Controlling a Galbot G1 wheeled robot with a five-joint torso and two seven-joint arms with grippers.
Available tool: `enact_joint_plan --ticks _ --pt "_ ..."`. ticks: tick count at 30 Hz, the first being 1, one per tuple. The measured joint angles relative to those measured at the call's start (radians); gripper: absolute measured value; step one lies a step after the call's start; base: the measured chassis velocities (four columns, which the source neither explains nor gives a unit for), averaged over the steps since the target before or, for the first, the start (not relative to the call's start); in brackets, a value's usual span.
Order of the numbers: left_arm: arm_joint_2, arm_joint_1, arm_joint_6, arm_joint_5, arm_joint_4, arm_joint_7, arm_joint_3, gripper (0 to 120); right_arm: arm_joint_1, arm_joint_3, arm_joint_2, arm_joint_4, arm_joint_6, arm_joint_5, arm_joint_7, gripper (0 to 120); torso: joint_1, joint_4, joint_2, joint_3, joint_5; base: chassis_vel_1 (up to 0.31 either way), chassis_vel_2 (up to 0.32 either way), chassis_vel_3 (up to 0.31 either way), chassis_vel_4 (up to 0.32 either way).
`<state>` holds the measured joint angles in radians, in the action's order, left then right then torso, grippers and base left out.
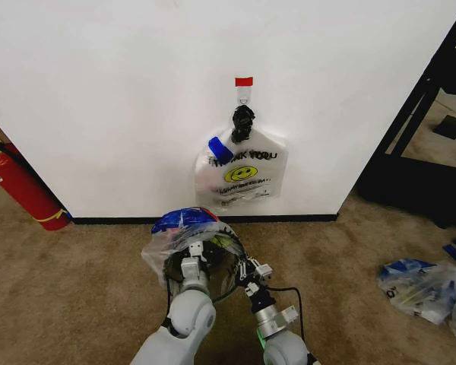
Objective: Pick up the garbage bag from the wall and place it over the trash bin.
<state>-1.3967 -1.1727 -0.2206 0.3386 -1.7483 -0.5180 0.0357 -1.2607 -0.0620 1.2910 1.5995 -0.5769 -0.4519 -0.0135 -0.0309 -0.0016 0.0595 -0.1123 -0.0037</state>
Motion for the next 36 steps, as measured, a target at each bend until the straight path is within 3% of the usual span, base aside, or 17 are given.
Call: enact_joint_plan --ticks 9,20,27,32,36 --pt "-0.007 0.045 0.005 -0.009 0.035 0.005 0.009 0 -0.002 0.001 0.002 -0.004 -0.005 -0.008 -0.022 0 0.000 -0.0001 0.000 0.000 0.0000 0.000 0.000 0.000 0.000" --pt "0.003 0.005 0.026 -0.071 0.056 0.033 0.009 0 0.018 0.009 0.017 -0.008 0.001 -0.038 -0.014 0 0.000 0.0000 0.000 0.000 0.0000 0.000 0.000 0.000 0.000" --pt "-0.001 0.018 0.077 -0.088 0.061 0.082 -0.014 0 0.024 -0.001 0.025 0.002 0.011 -0.051 -0.011 0 0.000 -0.0001 0.000 0.000 0.0000 0.000 0.000 0.000 0.000" --pt "0.021 0.022 0.114 -0.101 0.058 0.111 0.002 0 0.018 0.007 0.017 0.003 0.011 -0.052 -0.011 0 0.000 -0.0001 0.000 0.000 -0.0001 0.000 0.000 0.000 0.000" --pt "0.066 -0.011 0.117 -0.113 0.005 0.121 0.004 0 0.017 0.014 0.013 0.006 0.016 -0.063 0.010 0 0.000 0.0000 0.000 0.000 -0.0001 0.000 0.000 0.000 0.000"
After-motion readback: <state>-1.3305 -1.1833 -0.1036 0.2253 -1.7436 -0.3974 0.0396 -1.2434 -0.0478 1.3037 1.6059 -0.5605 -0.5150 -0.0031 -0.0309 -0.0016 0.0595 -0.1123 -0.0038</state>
